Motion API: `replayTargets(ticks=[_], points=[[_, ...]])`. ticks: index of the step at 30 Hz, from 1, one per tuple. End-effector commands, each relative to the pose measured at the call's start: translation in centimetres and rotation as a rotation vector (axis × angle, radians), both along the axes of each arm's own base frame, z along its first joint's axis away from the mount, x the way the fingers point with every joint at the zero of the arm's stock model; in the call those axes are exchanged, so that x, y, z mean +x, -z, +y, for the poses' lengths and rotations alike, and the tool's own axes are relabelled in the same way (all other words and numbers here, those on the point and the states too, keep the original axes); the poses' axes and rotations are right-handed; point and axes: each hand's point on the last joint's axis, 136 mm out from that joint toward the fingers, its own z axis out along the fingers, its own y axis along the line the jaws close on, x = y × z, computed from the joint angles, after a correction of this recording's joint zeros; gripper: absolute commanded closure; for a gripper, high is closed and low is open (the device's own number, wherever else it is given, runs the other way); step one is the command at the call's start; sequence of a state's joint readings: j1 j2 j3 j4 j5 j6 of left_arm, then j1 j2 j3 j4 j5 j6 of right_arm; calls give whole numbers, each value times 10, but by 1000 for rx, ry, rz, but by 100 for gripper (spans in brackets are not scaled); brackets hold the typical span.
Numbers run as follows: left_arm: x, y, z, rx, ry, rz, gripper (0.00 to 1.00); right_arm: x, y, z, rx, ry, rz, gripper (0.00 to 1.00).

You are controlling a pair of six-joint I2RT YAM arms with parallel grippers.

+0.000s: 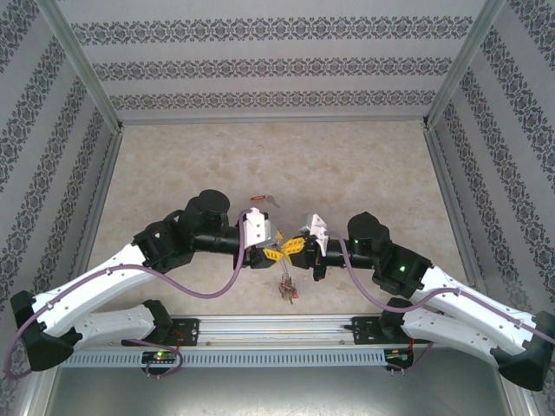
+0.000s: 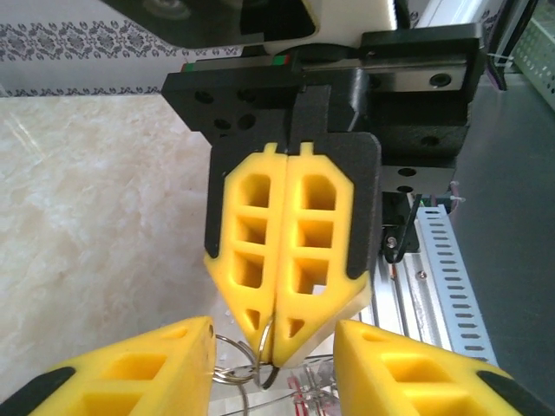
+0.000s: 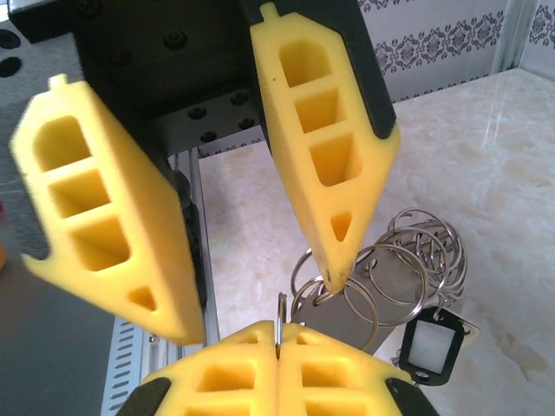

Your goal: Put the keys on the keyring

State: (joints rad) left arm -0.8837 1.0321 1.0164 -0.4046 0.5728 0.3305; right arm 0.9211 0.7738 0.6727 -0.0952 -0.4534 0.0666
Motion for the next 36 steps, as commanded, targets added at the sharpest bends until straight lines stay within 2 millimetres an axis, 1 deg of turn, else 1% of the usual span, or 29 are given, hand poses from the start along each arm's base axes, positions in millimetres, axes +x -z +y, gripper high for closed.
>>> replayTargets(ticks=[1,6,7,8,10,17,21,23,26,32,36], points=[[-1,7,0,41,8,-6,62,-7,-45,0,122,-32,-115,100],[-3,16,5,92,9,-6,65,-7,-48,-2,131,-29,-123,100],[-4,17,5,99,9,-5,67,-7,-48,-3,132,-27,-123,100],[-4,17,6,104,11,-5,72,-7,-47,-3,133,-25,-123,100],[-7,19,7,115,19,1,79,-7,-48,-3,136,-21,-127,100],[-15,21,6,128,56,24,79,-6,-50,-1,140,-25,-124,100],[-17,28,4,161,71,34,78,-7,-53,-1,151,-28,-127,100],[-16,31,4,175,64,23,77,-8,-54,-1,153,-31,-128,100],[-16,23,3,141,61,7,76,-7,-52,0,148,-31,-120,100],[-17,9,2,84,58,-11,75,-10,-46,3,137,-58,-94,100],[-18,3,3,60,52,-22,78,-14,-36,9,114,-102,-58,100]])
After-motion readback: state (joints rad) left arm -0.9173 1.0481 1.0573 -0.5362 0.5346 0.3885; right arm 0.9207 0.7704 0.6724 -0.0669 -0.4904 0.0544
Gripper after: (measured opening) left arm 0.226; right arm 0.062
